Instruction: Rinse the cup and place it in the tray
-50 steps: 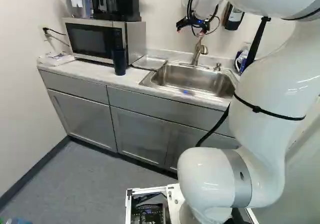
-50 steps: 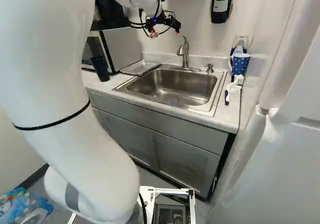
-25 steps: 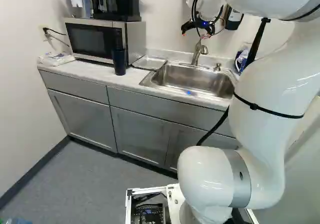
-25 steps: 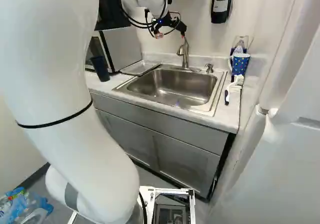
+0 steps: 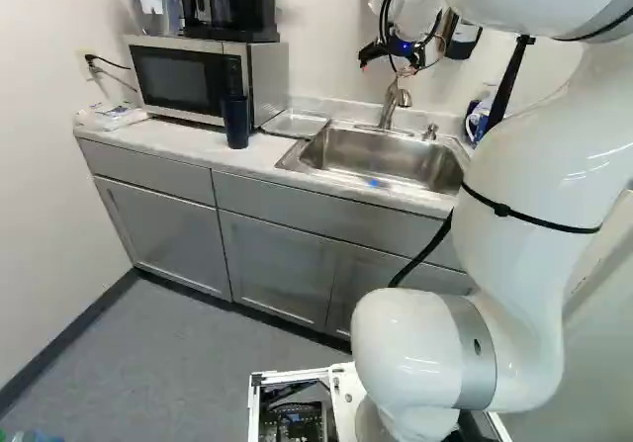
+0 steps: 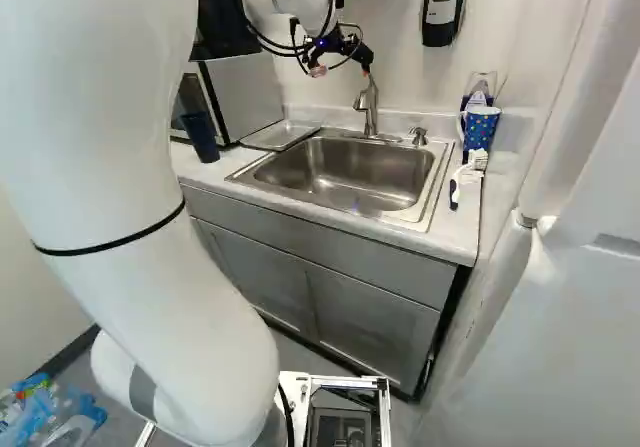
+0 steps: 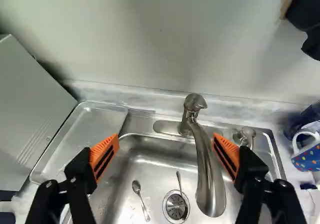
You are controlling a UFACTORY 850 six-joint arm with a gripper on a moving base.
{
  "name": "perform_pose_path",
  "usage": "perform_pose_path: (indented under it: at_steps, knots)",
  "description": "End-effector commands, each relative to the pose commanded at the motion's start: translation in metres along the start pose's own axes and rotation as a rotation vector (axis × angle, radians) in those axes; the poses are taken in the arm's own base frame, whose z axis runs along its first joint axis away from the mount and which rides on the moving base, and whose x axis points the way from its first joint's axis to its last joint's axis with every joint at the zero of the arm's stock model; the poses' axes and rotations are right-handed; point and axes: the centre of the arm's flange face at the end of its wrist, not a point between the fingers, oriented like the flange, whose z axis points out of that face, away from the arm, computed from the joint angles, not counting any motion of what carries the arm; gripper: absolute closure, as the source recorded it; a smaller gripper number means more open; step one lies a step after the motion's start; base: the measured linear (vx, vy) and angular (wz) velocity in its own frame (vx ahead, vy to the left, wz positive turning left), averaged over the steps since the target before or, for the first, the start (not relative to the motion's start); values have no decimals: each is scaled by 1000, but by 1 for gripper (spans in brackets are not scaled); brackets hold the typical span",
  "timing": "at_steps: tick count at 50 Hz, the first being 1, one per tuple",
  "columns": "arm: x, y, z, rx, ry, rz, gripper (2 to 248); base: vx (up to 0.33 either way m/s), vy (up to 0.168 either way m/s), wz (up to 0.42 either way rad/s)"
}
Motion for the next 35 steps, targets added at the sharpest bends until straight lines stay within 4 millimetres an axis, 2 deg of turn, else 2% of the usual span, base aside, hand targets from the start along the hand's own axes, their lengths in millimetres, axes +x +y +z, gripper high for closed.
perform_pose_path:
  at_steps: [35]
  knots:
    - [3,-2,15,3,-8,-2,3,0,0,0]
